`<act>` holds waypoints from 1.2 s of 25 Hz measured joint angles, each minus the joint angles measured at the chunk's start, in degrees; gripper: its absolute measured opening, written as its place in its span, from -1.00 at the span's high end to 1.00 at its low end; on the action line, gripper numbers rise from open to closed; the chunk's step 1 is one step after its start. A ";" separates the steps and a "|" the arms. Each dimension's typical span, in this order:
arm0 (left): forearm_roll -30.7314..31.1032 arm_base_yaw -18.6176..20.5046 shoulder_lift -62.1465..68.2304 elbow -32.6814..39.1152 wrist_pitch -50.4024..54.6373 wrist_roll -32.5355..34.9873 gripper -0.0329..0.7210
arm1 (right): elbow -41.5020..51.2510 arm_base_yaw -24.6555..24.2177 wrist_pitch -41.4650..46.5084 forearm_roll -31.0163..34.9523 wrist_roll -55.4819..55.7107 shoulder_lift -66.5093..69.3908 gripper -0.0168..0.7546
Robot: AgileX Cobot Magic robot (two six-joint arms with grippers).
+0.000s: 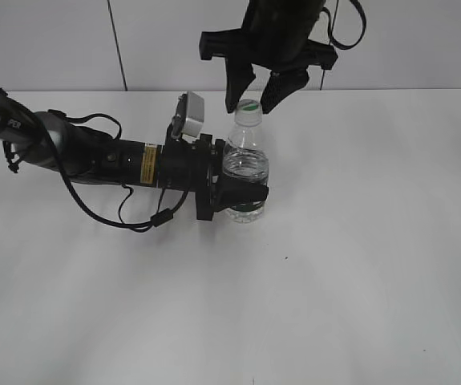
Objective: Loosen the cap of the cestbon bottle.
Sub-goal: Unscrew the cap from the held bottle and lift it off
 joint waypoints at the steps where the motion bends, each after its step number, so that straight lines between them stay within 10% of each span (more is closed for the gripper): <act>1: -0.04 0.00 0.00 0.00 0.01 0.05 -0.17 | 0.00 0.49 0.00 -0.13 -0.27 0.00 -0.05; 22: -0.21 0.00 0.00 0.00 0.34 0.22 -0.17 | 0.00 1.30 0.04 -3.14 -4.27 0.00 0.18; 30: -0.32 0.00 0.00 0.00 0.53 0.29 -0.17 | 0.00 1.30 -0.05 -3.14 -27.17 0.00 0.19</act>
